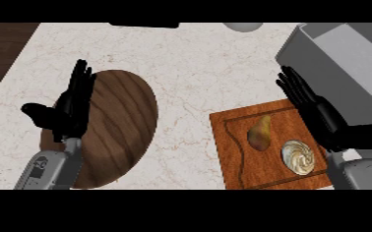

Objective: Pick the cupcake from the cutting board and place it in the cardboard box

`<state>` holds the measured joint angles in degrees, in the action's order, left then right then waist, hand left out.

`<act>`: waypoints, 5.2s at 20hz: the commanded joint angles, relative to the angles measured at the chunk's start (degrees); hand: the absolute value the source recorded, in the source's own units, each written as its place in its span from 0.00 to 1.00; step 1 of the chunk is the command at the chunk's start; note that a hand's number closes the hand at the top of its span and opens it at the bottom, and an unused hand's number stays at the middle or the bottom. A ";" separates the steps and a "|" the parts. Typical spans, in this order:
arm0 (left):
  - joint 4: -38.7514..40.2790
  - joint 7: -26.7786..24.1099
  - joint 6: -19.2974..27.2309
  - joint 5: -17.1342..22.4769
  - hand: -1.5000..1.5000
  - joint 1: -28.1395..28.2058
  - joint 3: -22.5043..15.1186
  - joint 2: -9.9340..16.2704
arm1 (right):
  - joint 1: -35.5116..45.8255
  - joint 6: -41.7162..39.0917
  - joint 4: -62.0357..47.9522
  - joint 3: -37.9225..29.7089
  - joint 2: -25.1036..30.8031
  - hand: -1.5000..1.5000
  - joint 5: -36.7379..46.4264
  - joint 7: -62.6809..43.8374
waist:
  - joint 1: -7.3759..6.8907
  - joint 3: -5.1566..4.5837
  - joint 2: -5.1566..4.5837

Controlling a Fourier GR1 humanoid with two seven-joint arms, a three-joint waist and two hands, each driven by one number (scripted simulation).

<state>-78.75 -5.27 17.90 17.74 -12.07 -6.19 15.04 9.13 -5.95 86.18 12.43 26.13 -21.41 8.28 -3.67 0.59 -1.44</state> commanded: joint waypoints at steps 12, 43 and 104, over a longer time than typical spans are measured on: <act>-11.13 13.65 -10.09 7.01 0.50 9.63 4.18 11.11 | -9.25 -4.16 3.53 -19.60 5.95 0.00 0.23 24.28 | 4.46 -0.45 1.84; -17.47 17.67 -14.85 6.69 0.50 14.12 8.49 10.52 | -7.65 -25.22 28.89 -2.66 23.85 0.00 32.45 -27.87 | 3.16 -0.60 1.48; -17.78 24.41 -22.57 -4.07 0.50 8.99 18.04 -1.66 | -4.84 -33.85 11.62 -1.00 -5.13 0.00 76.86 -15.51 | 3.60 -0.59 1.45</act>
<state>-95.64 17.35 -5.56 13.99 -1.77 11.31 13.83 3.23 -40.53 100.00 11.64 22.40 53.52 -7.93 -0.05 0.00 0.02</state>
